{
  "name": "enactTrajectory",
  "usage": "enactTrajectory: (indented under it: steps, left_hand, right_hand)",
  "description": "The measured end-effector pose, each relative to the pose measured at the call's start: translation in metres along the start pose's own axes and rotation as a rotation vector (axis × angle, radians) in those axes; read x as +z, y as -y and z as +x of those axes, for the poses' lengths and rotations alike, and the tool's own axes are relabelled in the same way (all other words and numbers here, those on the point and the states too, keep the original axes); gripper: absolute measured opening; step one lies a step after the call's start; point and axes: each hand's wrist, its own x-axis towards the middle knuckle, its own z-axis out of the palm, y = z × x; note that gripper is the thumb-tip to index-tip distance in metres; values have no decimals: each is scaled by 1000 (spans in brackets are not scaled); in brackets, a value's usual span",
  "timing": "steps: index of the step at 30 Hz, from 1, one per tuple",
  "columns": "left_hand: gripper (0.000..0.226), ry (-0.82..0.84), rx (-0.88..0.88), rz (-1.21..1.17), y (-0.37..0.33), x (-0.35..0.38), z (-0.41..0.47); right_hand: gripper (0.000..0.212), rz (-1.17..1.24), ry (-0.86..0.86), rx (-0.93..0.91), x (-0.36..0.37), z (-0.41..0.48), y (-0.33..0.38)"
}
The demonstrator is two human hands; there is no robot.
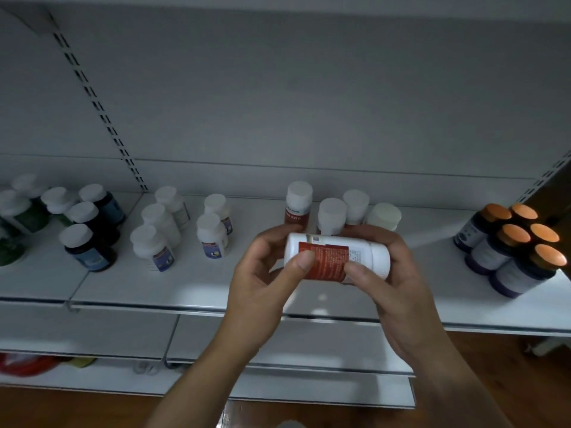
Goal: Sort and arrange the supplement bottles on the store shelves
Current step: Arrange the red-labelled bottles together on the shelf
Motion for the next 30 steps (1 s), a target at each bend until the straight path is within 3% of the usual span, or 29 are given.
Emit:
enactTrajectory:
  steps: [5, 11, 16, 21, 24, 27, 30]
  left_hand:
    - [57, 155, 16, 8, 0, -6, -2]
    - [51, 42, -30, -20, -2, -3, -1]
    - [54, 121, -22, -30, -3, -7, -2]
    - [48, 13, -67, -18, 1, -6, 0]
    - [55, 66, -61, -23, 3, -10, -3]
    - [54, 129, -12, 7, 1, -11, -5]
    - [45, 74, -40, 29, -1, -8, -4]
  right_hand:
    - [34, -28, -78, 95, 4, -1, -1]
    - [55, -48, 22, 68, 3, -5, -2]
    - [52, -50, -54, 128, 5, -3, -1]
    - [53, -61, -3, 79, 4, -6, 0]
    - [44, -85, -56, 79, 4, -5, 2]
    - [50, -124, -75, 99, 4, -4, 2]
    - [49, -130, -37, 80, 2, -6, 2]
